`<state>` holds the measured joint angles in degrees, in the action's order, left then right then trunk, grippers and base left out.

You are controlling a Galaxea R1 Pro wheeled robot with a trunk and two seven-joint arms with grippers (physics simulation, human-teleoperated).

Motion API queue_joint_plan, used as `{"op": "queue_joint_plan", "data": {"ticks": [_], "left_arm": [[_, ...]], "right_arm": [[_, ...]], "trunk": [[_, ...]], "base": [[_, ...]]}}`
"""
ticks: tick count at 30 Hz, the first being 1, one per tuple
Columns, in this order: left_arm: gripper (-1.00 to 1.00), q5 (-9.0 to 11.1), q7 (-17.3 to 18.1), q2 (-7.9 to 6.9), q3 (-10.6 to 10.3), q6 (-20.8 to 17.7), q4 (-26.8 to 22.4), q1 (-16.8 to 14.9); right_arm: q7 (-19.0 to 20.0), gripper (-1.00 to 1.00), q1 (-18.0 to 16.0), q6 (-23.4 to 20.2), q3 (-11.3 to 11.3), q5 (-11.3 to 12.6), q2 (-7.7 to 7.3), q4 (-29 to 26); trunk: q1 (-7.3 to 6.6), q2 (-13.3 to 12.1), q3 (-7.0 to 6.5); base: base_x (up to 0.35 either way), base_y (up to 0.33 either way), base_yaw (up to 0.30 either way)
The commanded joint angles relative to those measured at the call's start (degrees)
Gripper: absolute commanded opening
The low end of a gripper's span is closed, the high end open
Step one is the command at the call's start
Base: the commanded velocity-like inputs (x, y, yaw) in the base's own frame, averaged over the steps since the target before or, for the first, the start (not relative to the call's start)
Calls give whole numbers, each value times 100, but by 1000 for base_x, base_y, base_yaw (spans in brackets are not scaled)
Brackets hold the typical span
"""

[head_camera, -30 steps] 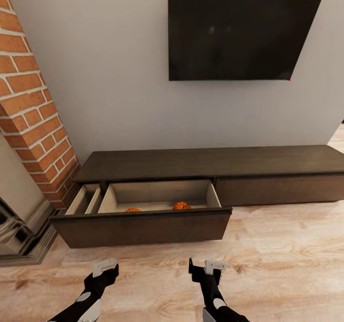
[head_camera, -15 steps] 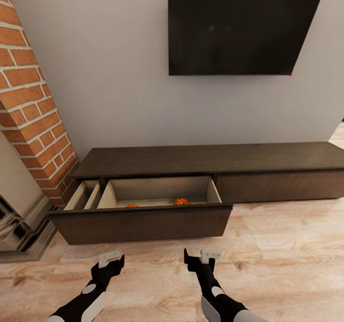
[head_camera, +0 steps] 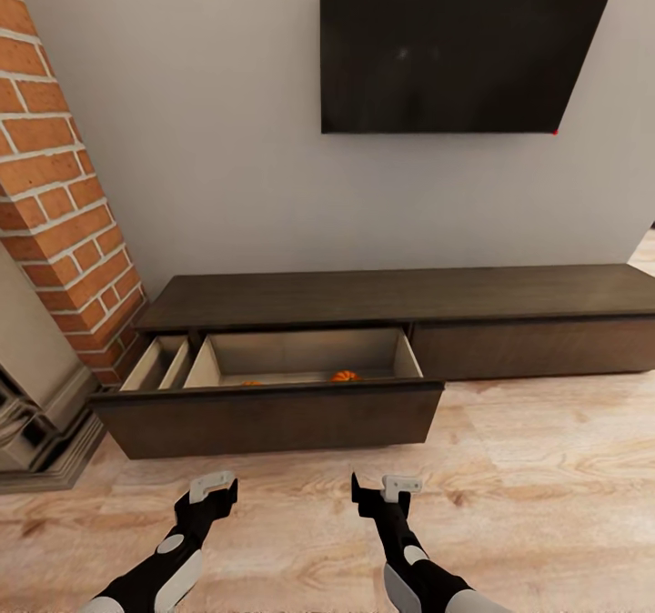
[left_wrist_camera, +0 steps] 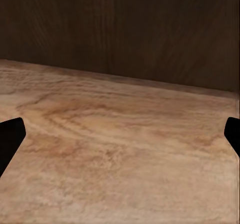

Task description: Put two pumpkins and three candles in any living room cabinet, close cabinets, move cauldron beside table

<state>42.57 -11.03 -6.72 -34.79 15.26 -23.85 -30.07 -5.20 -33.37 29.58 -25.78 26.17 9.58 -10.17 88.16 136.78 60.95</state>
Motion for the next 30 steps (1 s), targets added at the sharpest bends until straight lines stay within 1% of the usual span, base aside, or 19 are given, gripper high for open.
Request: {"op": "queue_joint_plan", "data": {"ticks": [1,5,10,16,23,30], "left_arm": [[100,34,-45,-12,-44,5,-88,-5],[100,40,-48,-7,-38,-19,-234,-7],[100,41,-49,-18,-37,-23,-263,-8],[100,41,-49,11,-36,-23,-269,-8],[100,41,-56,1,-36,-16,-269,-8],[100,53,-57,-6,-29,3,-272,-8]], "right_arm": [[-51,100,-5,13,-50,7,0,-3],[-50,100,-7,13,-50,13,-5,-11],[-50,100,-6,20,-46,14,-6,-19],[-51,100,-9,26,-46,19,-9,-20],[-51,100,-7,35,-42,20,-9,-20],[-51,100,-9,31,-43,20,-3,-20]], "trunk": [[21,44,23],[109,204,95],[219,405,185],[351,645,293],[370,656,448],[370,656,448]], "base": [[0,0,0],[0,0,0],[0,0,0],[0,0,0],[0,0,0],[0,0,0]]}}
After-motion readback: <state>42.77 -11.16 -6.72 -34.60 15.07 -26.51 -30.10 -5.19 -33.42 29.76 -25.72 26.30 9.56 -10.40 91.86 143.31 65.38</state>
